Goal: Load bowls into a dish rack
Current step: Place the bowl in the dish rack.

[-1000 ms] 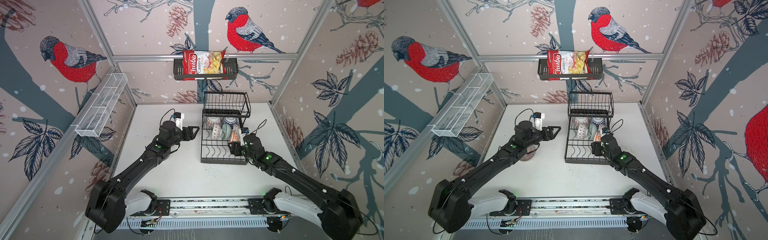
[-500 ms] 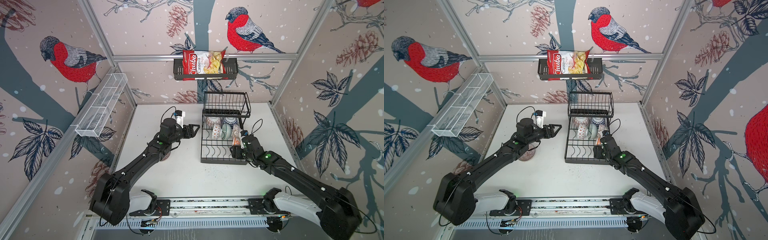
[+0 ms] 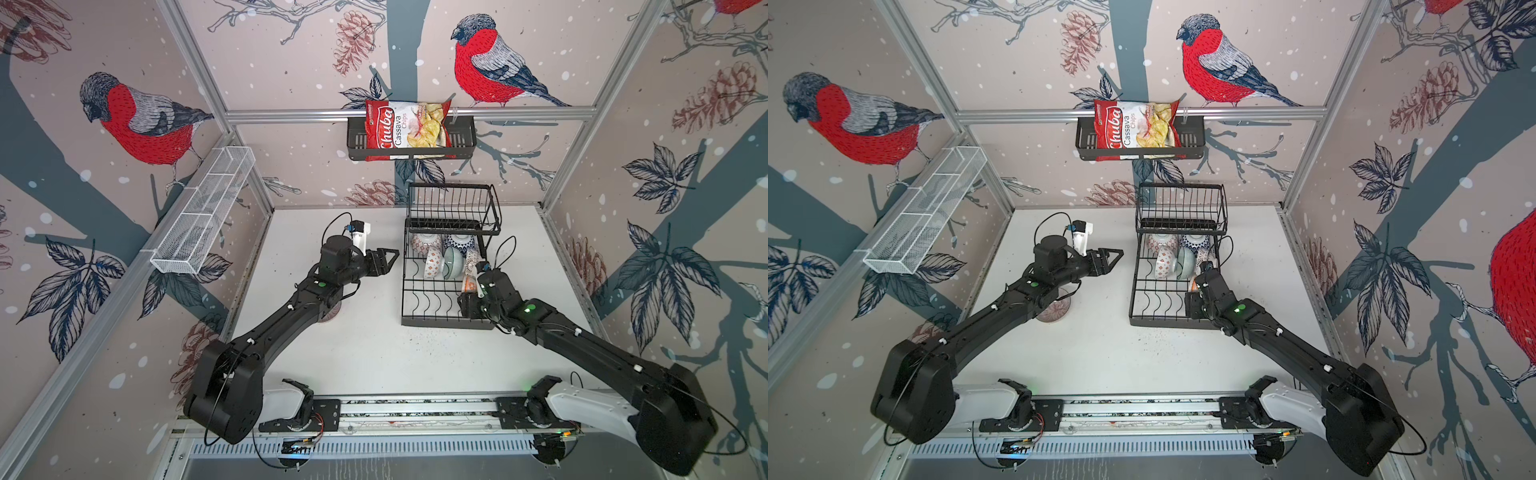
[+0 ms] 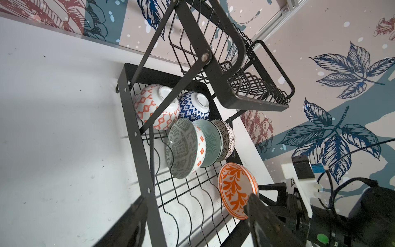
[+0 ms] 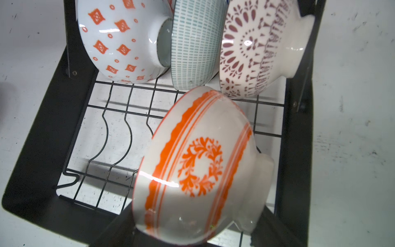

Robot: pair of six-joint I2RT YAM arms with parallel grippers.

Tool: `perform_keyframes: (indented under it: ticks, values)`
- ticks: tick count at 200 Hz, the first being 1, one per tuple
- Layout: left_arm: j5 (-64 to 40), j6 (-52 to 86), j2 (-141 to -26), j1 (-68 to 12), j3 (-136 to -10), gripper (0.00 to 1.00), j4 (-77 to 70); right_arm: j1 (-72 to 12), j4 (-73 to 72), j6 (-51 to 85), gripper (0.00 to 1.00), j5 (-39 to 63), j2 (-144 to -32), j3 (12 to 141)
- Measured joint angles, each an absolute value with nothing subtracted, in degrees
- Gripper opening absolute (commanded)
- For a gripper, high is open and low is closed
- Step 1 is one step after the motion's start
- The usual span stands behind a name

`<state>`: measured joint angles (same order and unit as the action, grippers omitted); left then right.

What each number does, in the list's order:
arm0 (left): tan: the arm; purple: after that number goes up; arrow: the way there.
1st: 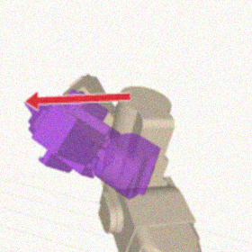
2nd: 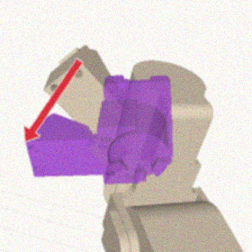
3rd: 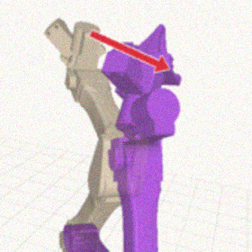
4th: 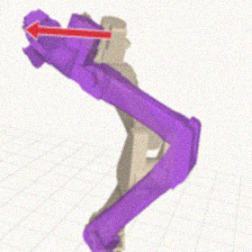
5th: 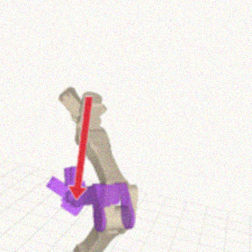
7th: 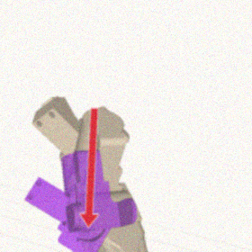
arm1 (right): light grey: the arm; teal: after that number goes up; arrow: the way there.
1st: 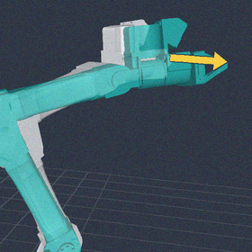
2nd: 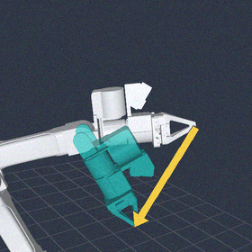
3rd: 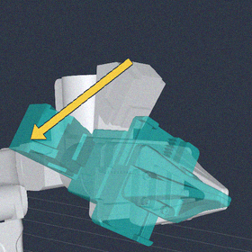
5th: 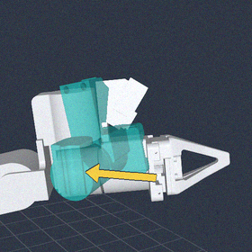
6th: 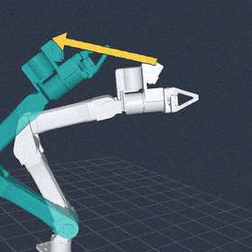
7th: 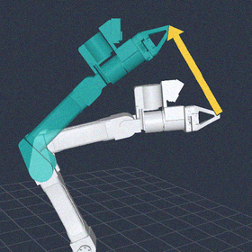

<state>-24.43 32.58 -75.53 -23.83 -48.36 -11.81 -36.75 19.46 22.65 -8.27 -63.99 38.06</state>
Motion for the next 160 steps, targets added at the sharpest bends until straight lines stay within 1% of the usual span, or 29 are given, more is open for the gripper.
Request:
perform_keyframes:
  ticks: [78, 160]
  values:
    - [-26.28, 32.56, -76.73, -22.61, -48.36, 0.73, -13.47, -36.73, 19.40, 22.44, 0.68, -9.41, -65.76, 38.54]
    - [-26.98, 32.56, -76.71, -21.82, -47.97, 0.73, -14.26, -36.86, 17.06, 21.15, 0.72, -7.35, -70.48, 39.42]
